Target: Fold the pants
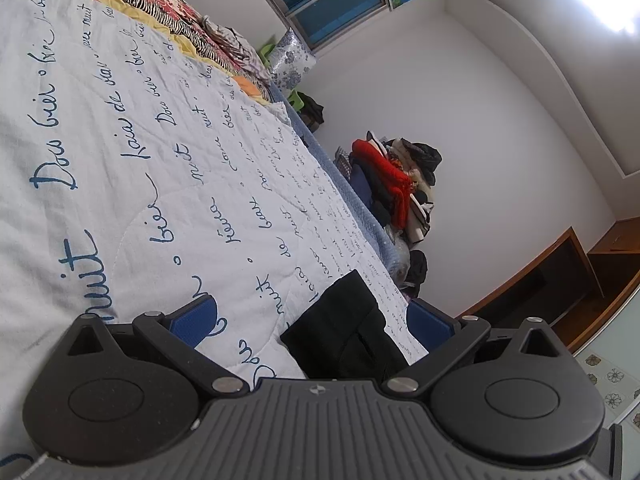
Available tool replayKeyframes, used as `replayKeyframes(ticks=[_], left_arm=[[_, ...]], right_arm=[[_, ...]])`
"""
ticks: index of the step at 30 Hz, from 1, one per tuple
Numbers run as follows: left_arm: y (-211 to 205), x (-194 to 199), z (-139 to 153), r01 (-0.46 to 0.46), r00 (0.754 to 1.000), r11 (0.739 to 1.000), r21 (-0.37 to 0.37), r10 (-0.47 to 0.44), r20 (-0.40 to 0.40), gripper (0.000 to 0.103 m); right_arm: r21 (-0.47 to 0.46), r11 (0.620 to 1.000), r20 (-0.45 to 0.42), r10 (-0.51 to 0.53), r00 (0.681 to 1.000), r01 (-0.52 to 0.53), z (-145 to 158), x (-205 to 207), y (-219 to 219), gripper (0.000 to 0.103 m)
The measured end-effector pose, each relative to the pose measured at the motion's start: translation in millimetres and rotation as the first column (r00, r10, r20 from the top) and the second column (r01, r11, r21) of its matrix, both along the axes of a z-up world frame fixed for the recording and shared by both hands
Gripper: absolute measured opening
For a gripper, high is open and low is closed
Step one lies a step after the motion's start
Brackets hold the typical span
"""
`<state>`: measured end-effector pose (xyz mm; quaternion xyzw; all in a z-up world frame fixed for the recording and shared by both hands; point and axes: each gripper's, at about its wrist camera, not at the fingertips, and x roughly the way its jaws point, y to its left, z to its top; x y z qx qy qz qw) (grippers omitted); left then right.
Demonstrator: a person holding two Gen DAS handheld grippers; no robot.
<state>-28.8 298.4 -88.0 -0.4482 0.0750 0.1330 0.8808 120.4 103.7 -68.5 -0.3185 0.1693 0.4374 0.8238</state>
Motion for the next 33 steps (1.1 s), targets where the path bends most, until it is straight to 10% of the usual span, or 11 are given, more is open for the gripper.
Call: replayKeyframes(ticks=[5, 13, 22, 26, 28, 30, 33], left_arm=[[0.8, 0.2, 0.1, 0.0, 1.0, 1.0, 0.001, 0.0, -0.001, 0.102], [8.9, 19.3, 7.4, 0.097, 0.993, 0.994, -0.053, -0.1, -0.057, 0.102], [-3.3, 94.4, 12.3, 0.347, 0.916, 0.904, -0.25, -0.384, -0.118, 0.102], [1.3, 128.6, 13.2, 0.324, 0.917, 0.921, -0.217, -0.362, -0.167, 0.101], [4.9, 142.6, 15.8, 0.297, 0.913, 0.934, -0.198, -0.338, -0.228, 0.092], [6.3, 153.5, 17.3, 0.253, 0.892, 0.956, -0.147, -0.289, -0.348, 0.04], [4.3, 160.7, 18.4, 0.269, 0.867, 0.959, -0.088, -0.281, -0.412, 0.035]], right_arm=[[0.115, 0.991, -0.141, -0.047, 0.989, 0.063, 6.9, 13.4, -13.4, 0.025], [0.389, 0.891, -0.462, -0.032, 0.886, 0.235, -0.1, 50.8, -58.5, 0.024], [0.499, 0.815, -0.533, 0.021, 0.846, 0.295, 2.4, 59.4, -83.7, 0.024], [0.505, 0.815, -0.539, 0.042, 0.841, 0.284, 2.7, 59.2, -84.7, 0.024], [0.494, 0.823, -0.547, 0.043, 0.836, 0.281, 2.3, 59.7, -82.9, 0.024], [0.469, 0.838, -0.563, 0.04, 0.826, 0.279, 1.1, 62.5, -80.1, 0.027], [0.475, 0.838, -0.558, 0.05, 0.828, 0.269, 2.0, 58.9, -82.3, 0.052]])
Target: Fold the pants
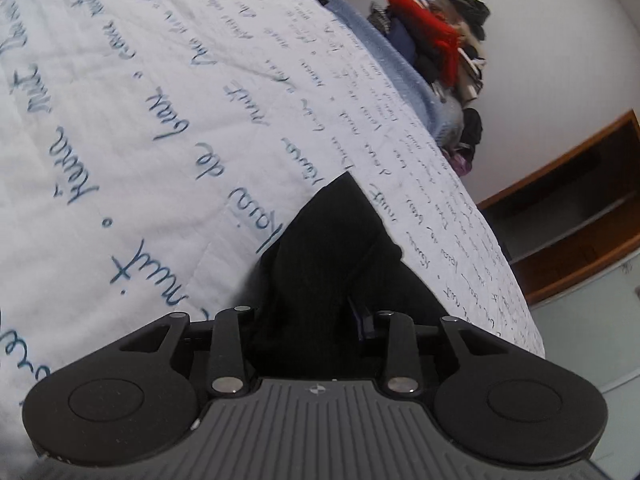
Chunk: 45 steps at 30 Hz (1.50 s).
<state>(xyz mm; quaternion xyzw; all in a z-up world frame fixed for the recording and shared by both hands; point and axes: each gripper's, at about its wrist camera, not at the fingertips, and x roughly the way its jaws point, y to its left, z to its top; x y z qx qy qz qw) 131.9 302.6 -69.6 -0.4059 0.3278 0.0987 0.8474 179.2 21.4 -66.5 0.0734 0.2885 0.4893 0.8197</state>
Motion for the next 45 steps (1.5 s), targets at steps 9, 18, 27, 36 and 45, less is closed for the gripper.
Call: replayKeyframes(ticks=[9, 18, 27, 36, 45], left_arm=[[-111.3, -18.0, 75.5, 0.161, 0.966, 0.805, 0.572, -0.248, 0.077, 0.018], [-223.0, -42.2, 34.1, 0.486, 0.76, 0.653, 0.58, -0.644, 0.088, 0.057], [-148.0, -77.9, 37.1, 0.164, 0.879, 0.927, 0.337, -0.292, 0.376, 0.084], [-156.3, -74.3, 6.3, 0.082, 0.94, 0.853, 0.516, -0.238, 0.244, 0.095], [-134.6, -85.7, -5.6, 0.086, 0.971, 0.897, 0.434, -0.173, 0.165, 0.097]], right_arm=[[0.576, 0.787, -0.409, 0.046, 0.912, 0.219, -7.2, 18.0, -133.1, 0.103], [0.641, 0.685, -0.642, 0.233, 0.73, 0.345, -63.0, 48.0, -172.2, 0.103], [0.547, 0.802, -0.556, 0.132, 0.821, 0.242, -40.6, 34.5, -156.1, 0.103], [0.267, 0.951, -0.402, -0.036, 0.915, 0.155, -7.2, 10.6, -109.6, 0.103], [0.177, 0.964, -0.475, -0.094, 0.875, 0.2, -21.8, 13.4, -113.8, 0.029]])
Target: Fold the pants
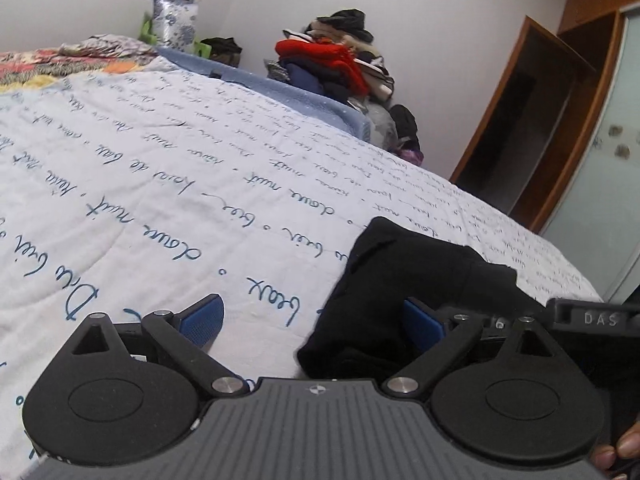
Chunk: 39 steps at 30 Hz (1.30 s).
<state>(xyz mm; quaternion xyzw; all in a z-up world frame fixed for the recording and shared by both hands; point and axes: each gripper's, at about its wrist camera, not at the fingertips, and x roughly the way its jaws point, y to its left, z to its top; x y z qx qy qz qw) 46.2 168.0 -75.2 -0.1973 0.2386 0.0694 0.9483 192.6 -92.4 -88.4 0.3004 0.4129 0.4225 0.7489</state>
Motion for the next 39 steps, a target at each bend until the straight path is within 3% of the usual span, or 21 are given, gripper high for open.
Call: replayKeyframes(ticks=[3, 8, 14, 25, 39], left_arm=[[-0.4, -1.4, 1.4, 0.003, 1.0, 1.0, 0.0, -0.003, -0.002, 0.098], [1.4, -0.3, 1.2, 0.005, 1.0, 1.0, -0.012, -0.005, -0.013, 0.098], [2.1, -1.2, 1.0, 0.004, 1.0, 1.0, -0.017, -0.004, -0.015, 0.098], [1.8, -1.5, 0.2, 0.002, 1.0, 1.0, -0.021, -0.002, -0.019, 0.098], [2.1, -1.4, 0.2, 0.003, 1.0, 1.0, -0.022, -0.004, -0.019, 0.098]], right_arm=[[0.088, 0.996, -0.071, -0.004, 0.997, 0.01, -10.8, 5.2, -13.1, 0.026], [0.034, 0.999, -0.033, -0.022, 0.999, 0.023, -5.5, -2.5, -7.8, 0.026], [0.021, 0.998, 0.024, -0.062, 0.998, 0.061, -4.0, -10.4, -4.9, 0.026], [0.011, 0.999, 0.081, -0.039, 0.996, 0.039, -4.6, -9.4, -3.6, 0.026], [0.022, 0.999, 0.087, -0.038, 0.995, 0.036, -5.8, -8.4, -3.9, 0.026]])
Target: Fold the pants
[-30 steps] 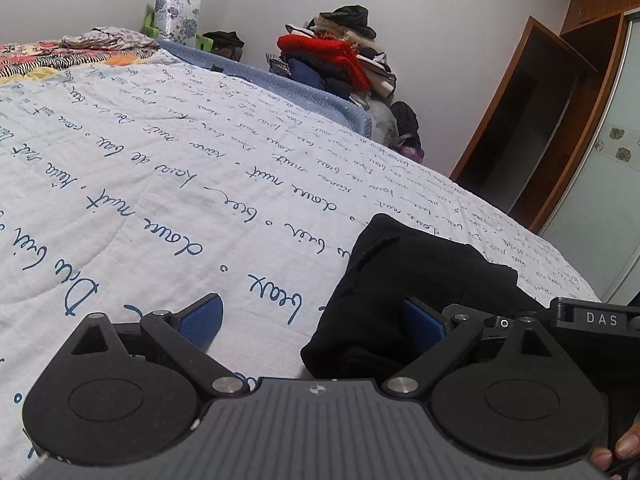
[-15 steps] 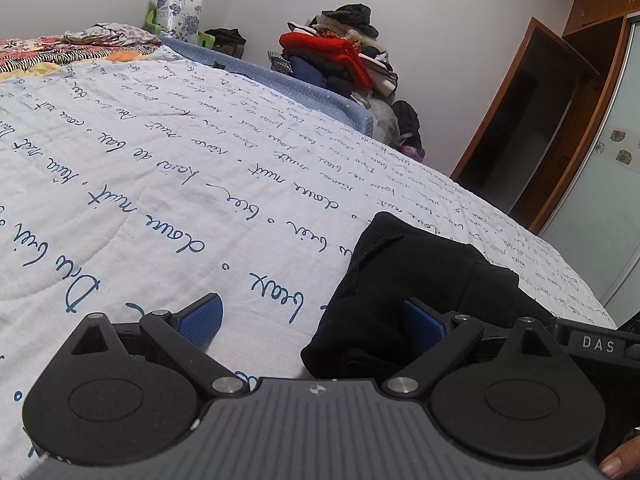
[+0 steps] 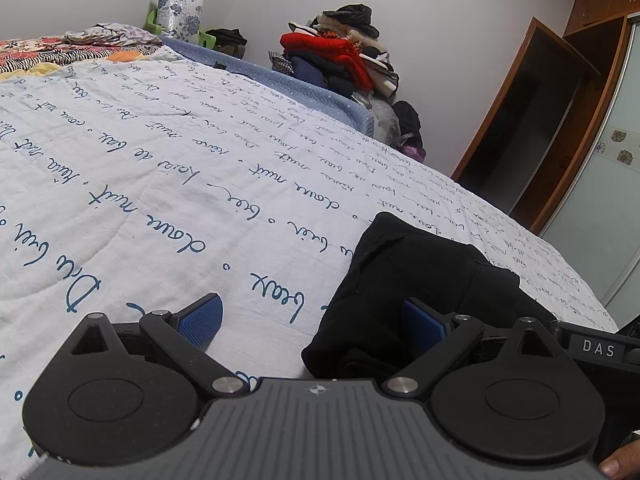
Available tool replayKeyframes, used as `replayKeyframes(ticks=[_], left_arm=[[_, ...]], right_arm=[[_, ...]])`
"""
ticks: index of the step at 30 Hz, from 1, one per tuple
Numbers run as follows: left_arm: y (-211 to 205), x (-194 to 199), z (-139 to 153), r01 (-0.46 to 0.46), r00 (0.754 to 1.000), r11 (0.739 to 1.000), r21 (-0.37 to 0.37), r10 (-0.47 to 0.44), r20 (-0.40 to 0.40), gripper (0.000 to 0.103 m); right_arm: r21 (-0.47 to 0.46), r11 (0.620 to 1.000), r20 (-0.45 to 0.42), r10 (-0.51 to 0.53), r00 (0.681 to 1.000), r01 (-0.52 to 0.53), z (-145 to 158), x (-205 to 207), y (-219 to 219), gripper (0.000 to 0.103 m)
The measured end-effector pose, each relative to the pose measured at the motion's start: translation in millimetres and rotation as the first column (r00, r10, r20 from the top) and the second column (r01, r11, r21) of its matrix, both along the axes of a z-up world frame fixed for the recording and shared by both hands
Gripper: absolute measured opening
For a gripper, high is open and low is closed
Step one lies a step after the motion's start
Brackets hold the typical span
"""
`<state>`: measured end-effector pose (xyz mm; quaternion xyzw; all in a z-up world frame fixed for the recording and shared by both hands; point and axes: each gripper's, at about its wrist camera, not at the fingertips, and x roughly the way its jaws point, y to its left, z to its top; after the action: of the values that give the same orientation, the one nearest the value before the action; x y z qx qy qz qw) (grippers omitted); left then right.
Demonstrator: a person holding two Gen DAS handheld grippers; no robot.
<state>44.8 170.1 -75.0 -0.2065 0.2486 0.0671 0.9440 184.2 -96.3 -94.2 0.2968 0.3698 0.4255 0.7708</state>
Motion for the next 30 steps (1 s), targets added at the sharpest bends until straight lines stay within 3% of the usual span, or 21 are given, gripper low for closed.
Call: replayKeyframes(ticks=[9, 14, 17, 18, 20, 22, 25, 30], left_arm=[[2.4, -1.8, -1.0, -0.001, 1.0, 1.0, -0.028, 0.001, 0.014, 0.101], [1.8, -1.4, -1.4, 0.0, 1.0, 1.0, -0.03, 0.001, 0.01, 0.101], [0.4, -0.7, -1.5, -0.003, 1.0, 1.0, -0.024, 0.003, 0.007, 0.101], [0.0, -0.4, -1.4, -0.003, 1.0, 1.0, -0.023, 0.003, 0.005, 0.101], [-0.1, -0.3, -1.3, -0.003, 1.0, 1.0, -0.022, 0.003, 0.004, 0.101], [0.3, -0.3, -1.0, -0.003, 1.0, 1.0, -0.024, 0.003, 0.003, 0.101], [0.7, -0.2, -0.7, -0.003, 1.0, 1.0, -0.025, 0.003, 0.003, 0.101], [0.4, -0.1, -0.8, -0.003, 1.0, 1.0, -0.026, 0.003, 0.003, 0.101]], right_arm=[[0.047, 0.999, -0.011, -0.003, 1.0, 0.004, 12.7, 4.2, -13.1, 0.023], [0.061, 0.998, 0.07, 0.006, 0.998, -0.01, 46.4, 9.1, -54.9, 0.023], [0.053, 0.998, 0.023, -0.038, 0.999, 0.037, 47.8, 17.3, -82.2, 0.023], [0.055, 0.996, -0.025, -0.066, 0.998, 0.067, 43.1, 20.2, -89.1, 0.026], [0.092, 0.992, -0.122, -0.078, 0.989, 0.089, 31.2, 24.6, -97.5, 0.042], [0.169, 0.981, -0.195, -0.058, 0.979, 0.092, 19.1, 24.4, -98.7, 0.066], [0.25, 0.967, -0.232, 0.019, 0.972, 0.04, 14.0, 23.6, -85.4, 0.067], [0.198, 0.979, -0.228, 0.095, 0.969, -0.05, 24.0, 27.6, -54.1, 0.067]])
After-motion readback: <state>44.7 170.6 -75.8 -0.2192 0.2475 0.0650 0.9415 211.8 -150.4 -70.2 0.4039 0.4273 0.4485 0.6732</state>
